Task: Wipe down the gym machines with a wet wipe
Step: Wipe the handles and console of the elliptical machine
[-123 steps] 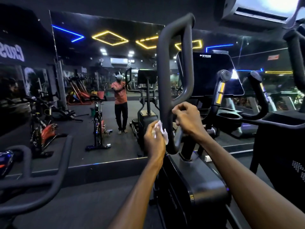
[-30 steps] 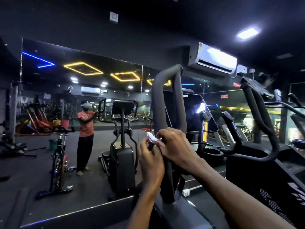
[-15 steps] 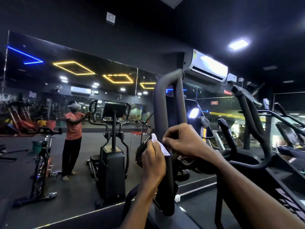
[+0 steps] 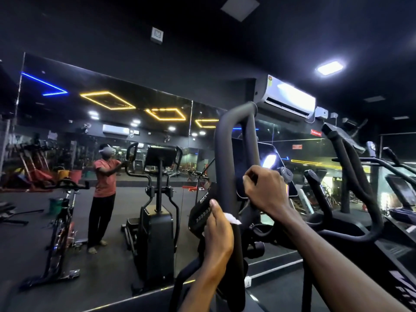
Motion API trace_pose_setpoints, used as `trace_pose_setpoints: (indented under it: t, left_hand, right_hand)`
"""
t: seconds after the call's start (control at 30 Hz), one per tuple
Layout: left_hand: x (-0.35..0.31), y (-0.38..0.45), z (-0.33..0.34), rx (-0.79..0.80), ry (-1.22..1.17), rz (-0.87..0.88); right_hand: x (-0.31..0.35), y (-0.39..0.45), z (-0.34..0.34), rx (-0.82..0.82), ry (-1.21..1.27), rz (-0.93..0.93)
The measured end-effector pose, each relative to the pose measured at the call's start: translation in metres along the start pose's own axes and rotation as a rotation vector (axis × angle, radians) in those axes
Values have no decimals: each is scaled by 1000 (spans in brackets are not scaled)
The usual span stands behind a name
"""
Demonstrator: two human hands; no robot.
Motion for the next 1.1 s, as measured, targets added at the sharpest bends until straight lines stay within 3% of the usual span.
trace_pose_setpoints:
  t: [0.1,0.27,0.47,0.53,0.77,0.93,1.1]
  left_hand:
    - [-9,19,5,-27,48,3]
    - [-31,100,18,20,-188,-108]
    - [1,72,14,89,-366,-201]
    - [14,63,9,97,-414,-175]
    - [14,0,2,211,-189,163]
    - [26,5,3,19,-95,208]
    - [6,81,10,-90,-106,38]
  right_hand:
    - [-5,-6,18,-80,-59,-44]
    - [-12,-7,30,-192,65,-20]
    - [-14,-10,32,-219,69,-35]
    - [-14,-11,34,-213,55,-36]
    - [-14,-14,34,-179,20,-31]
    - [-12,-17,31,-120,-41,-44]
    - [-10,-19,29,-109,-42,-33]
Point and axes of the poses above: each hand's wrist, its own y-axis towards the middle knuckle, its own z-axis out of the palm, x = y × z, the point moved 3 cm from there along y, towards the middle knuckle, and after that the axes turned 15 degrees about z, right-handed, at the moved point
